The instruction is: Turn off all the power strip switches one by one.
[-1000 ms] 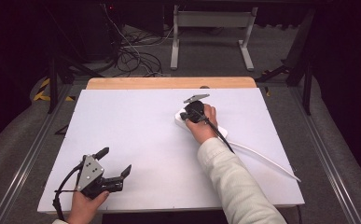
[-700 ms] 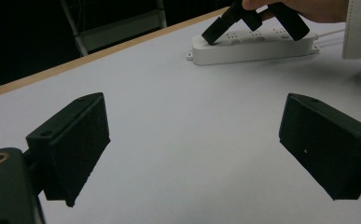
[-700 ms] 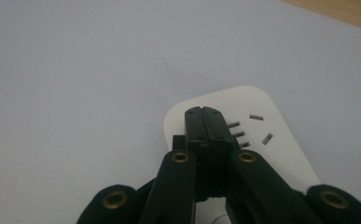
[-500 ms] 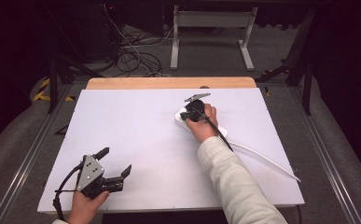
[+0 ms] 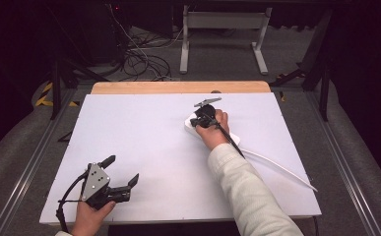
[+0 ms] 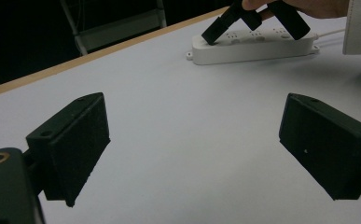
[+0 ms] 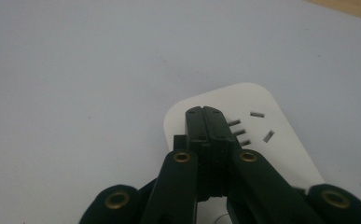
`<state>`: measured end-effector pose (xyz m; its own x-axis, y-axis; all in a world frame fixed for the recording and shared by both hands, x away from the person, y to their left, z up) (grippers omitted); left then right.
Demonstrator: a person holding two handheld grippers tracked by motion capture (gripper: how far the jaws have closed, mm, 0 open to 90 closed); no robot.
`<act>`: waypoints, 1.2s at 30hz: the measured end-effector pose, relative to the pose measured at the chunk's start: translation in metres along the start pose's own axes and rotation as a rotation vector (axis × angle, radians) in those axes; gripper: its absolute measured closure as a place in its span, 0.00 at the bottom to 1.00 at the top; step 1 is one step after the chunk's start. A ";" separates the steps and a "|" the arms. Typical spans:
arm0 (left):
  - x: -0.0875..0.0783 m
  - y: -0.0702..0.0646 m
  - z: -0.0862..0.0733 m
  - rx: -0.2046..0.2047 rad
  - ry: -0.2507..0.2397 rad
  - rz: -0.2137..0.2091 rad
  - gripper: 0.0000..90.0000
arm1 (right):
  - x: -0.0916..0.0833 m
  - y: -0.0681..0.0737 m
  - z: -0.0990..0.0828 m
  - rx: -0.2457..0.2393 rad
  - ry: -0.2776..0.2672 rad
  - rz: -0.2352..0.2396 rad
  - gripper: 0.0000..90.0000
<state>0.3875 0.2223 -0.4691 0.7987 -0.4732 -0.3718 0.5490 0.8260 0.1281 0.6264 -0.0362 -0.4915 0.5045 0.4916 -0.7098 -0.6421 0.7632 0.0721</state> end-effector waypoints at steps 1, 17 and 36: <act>0.000 0.001 0.000 0.007 0.001 0.002 0.10 | 0.000 0.000 0.000 0.002 0.002 -0.002 1.00; -0.001 0.001 0.000 -0.006 -0.005 0.002 0.10 | -0.021 0.008 0.014 -0.052 -0.128 0.017 1.00; 0.000 0.000 0.001 -0.002 -0.004 0.002 0.10 | -0.068 0.013 0.021 -0.059 -0.200 0.084 0.83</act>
<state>0.3878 0.2224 -0.4686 0.8006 -0.4728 -0.3680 0.5469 0.8276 0.1267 0.5959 -0.0508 -0.4275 0.5481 0.6306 -0.5496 -0.7168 0.6927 0.0800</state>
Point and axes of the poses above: each handheld gripper's, and its own axes: x roughly forward along the jaws, z roughly out of its top, y roughly to its left, the point moved 5 cm from there along x, roughly forward along the jaws, and after that the axes turned 2 degrees about y, right-handed, at the moved point
